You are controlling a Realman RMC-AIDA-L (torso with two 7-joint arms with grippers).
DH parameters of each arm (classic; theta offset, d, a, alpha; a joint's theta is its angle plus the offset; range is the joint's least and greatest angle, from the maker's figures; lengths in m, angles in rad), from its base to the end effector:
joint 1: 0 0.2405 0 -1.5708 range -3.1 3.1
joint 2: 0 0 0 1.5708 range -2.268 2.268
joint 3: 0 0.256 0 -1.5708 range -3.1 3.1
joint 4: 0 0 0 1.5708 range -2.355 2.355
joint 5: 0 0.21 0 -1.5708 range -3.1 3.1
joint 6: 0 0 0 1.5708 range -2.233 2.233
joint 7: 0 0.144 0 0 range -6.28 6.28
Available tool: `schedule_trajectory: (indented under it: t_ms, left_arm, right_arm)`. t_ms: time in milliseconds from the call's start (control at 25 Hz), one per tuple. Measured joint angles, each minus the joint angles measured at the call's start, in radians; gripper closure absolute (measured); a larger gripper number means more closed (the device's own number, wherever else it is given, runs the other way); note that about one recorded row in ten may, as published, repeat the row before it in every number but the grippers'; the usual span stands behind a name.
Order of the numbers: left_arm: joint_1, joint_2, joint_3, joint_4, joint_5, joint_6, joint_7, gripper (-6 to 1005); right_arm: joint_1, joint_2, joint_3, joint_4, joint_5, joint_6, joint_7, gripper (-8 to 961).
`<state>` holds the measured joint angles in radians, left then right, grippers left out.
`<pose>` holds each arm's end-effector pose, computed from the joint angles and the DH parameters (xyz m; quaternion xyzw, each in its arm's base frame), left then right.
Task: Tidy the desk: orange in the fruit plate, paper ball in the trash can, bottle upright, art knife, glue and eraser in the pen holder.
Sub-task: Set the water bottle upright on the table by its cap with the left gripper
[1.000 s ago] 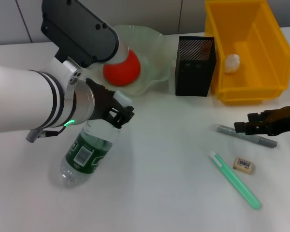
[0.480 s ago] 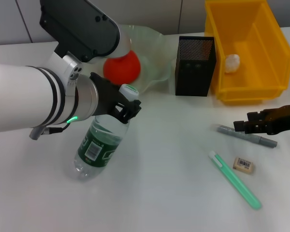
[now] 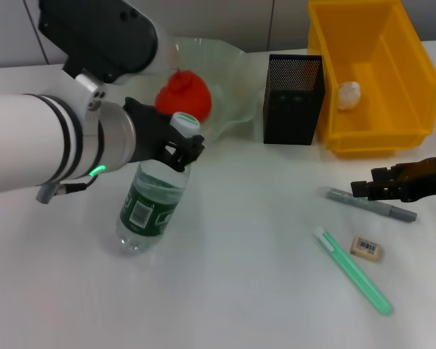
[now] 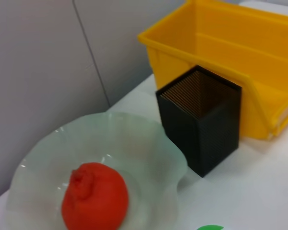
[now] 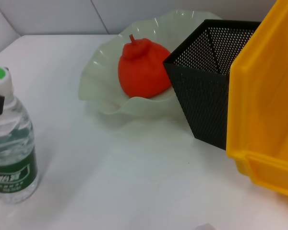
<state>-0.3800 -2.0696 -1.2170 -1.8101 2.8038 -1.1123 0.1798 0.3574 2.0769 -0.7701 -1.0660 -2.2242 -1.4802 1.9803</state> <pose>-0.0921 0.3186 -0.0325 -0.9235 -0.1922 0.0301 0.3306 0.3087 0.3163 0.0539 -0.8763 0.4231 0.0985 0.2084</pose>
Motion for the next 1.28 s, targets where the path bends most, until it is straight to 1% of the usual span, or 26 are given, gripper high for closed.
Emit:
schedule_trajectory:
  t_ms: [40,160,320,360,440,480,640,680,880,1280]
  left_arm:
    - [0.0,0.0,0.0,0.0,0.0,0.0,0.0,556]
    - [0.038,0.0,-0.012,0.0,0.0,0.05,0.018,555]
    - [0.048,0.0,-0.014,-0.001,0.0,0.062,0.027,555]
    - [0.079,0.0,-0.017,-0.002,-0.004,0.099,0.048,555]
    - [0.091,0.0,-0.019,-0.004,-0.009,0.113,0.054,555]
    - [0.11,0.001,-0.025,-0.015,-0.028,0.131,0.063,555]
    - [0.126,0.001,-0.034,-0.03,-0.055,0.137,0.078,555]
    - [0.142,0.002,-0.046,-0.039,-0.081,0.149,0.092,555]
    - [0.162,0.002,-0.059,-0.019,-0.099,0.182,0.12,555]
    - [0.165,0.002,-0.07,-0.011,-0.101,0.188,0.121,556]
  right_arm:
    - [0.0,0.0,0.0,0.0,0.0,0.0,0.0,300]
    - [0.003,0.0,0.0,0.0,0.0,0.0,0.0,300]
    - [0.009,-0.001,0.0,0.0,0.001,0.0,0.0,299]
    - [0.009,-0.001,0.0,0.0,0.001,0.0,0.0,299]
    - [0.011,-0.002,0.0,0.0,0.002,0.0,0.0,299]
    - [0.011,-0.002,0.0,0.0,0.002,0.0,0.0,299]
    - [0.016,-0.002,0.0,0.0,0.002,0.0,0.0,299]
    - [0.019,-0.002,0.0,0.0,0.003,0.0,0.0,299]
    - [0.021,-0.002,0.0,0.001,0.003,0.0,0.0,300]
    - [0.02,-0.003,0.002,0.002,0.003,0.001,0.0,299]
